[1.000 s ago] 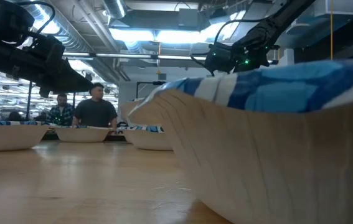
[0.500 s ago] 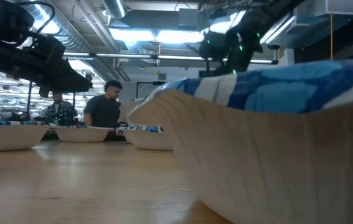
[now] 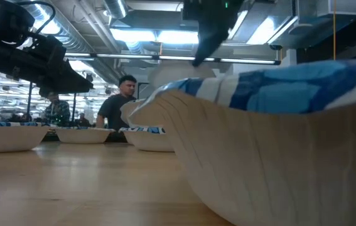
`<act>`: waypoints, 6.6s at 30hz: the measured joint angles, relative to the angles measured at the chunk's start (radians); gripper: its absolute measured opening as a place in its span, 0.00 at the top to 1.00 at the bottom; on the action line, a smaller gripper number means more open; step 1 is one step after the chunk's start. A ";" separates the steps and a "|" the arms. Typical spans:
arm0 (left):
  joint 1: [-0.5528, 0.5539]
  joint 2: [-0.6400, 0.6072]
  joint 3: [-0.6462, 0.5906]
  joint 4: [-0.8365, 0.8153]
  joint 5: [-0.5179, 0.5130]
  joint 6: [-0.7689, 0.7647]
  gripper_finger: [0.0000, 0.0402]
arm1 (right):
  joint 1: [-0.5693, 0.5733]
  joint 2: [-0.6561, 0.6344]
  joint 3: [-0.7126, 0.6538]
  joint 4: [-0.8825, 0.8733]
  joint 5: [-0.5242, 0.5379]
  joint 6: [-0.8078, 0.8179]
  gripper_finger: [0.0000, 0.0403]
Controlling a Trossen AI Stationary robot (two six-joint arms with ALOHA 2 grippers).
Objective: Nest bowls inside each other
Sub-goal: Stack the white bowl on top of the white bowl
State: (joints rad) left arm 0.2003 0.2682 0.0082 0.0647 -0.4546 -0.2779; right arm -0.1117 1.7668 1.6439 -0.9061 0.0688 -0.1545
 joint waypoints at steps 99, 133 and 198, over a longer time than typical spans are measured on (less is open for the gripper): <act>0.000 0.013 0.000 0.002 -0.003 0.000 0.67 | -0.030 -0.625 -0.902 0.118 0.232 0.641 0.56; 0.000 0.013 0.000 0.002 -0.010 -0.005 0.67 | -0.109 -0.612 -1.096 0.109 0.228 0.790 0.93; 0.000 0.013 0.000 0.003 -0.031 -0.001 0.67 | 0.087 0.225 0.006 0.096 -0.040 0.067 0.89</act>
State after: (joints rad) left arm 0.2001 0.2812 0.0082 0.0677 -0.4854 -0.2787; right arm -0.0250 1.9919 1.6501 -0.8106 0.0288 -0.0877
